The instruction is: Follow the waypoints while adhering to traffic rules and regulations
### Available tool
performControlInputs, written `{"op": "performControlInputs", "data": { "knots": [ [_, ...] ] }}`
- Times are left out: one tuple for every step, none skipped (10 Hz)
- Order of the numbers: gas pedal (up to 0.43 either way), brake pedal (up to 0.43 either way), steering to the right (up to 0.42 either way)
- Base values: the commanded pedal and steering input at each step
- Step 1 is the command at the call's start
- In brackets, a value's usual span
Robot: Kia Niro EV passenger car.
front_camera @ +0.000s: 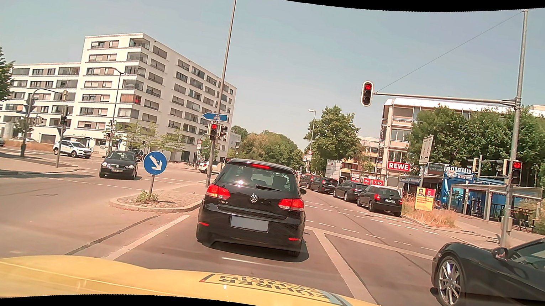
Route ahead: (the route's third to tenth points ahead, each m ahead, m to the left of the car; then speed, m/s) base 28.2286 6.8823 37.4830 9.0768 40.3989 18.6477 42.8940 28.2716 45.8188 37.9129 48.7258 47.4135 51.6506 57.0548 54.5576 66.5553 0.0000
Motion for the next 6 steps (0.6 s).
{"op": "performControlInputs", "data": {
  "knots": [
    [0.000,0.213,-0.008],
    [0.000,0.213,-0.008],
    [0.000,0.213,-0.008],
    [0.000,0.213,-0.008],
    [0.000,0.213,-0.008],
    [0.000,0.213,-0.008]
  ]
}}
